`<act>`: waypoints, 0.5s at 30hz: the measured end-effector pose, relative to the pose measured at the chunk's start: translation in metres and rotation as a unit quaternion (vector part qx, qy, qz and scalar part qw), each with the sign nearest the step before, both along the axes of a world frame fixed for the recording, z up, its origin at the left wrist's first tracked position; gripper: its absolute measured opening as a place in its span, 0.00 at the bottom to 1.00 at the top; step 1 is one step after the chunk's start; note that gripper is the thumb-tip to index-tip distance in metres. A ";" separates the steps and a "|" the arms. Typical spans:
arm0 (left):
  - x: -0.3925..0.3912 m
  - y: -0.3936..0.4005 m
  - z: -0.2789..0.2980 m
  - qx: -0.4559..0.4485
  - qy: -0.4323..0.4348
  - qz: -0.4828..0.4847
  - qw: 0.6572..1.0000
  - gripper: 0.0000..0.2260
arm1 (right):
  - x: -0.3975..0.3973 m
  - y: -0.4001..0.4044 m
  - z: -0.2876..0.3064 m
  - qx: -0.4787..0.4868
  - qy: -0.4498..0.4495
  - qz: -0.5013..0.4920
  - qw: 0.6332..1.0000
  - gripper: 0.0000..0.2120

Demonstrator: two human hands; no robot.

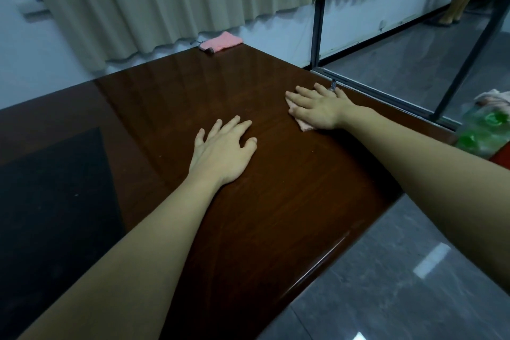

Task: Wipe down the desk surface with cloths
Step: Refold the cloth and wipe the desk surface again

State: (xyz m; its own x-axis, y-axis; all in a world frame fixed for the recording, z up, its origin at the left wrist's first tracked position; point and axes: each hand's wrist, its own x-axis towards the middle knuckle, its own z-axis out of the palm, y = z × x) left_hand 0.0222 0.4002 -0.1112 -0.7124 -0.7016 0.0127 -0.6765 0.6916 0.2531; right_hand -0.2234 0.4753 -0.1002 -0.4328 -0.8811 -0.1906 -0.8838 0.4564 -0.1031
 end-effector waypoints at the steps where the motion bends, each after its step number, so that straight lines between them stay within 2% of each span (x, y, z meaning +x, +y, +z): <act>1: 0.000 0.000 0.000 0.001 0.003 0.001 1.000 0.24 | 0.003 0.000 0.001 0.000 -0.001 -0.003 1.000 0.28; 4: 0.001 0.001 0.001 0.002 0.022 0.005 1.000 0.24 | 0.027 0.011 0.003 0.002 0.001 0.018 1.000 0.28; 10: 0.005 0.000 0.003 -0.001 0.067 0.023 0.998 0.22 | 0.092 0.055 -0.002 -0.006 -0.001 0.132 0.991 0.27; 15: 0.026 -0.011 0.014 0.012 0.020 0.025 0.999 0.22 | 0.090 0.047 0.000 -0.006 -0.009 0.126 0.992 0.27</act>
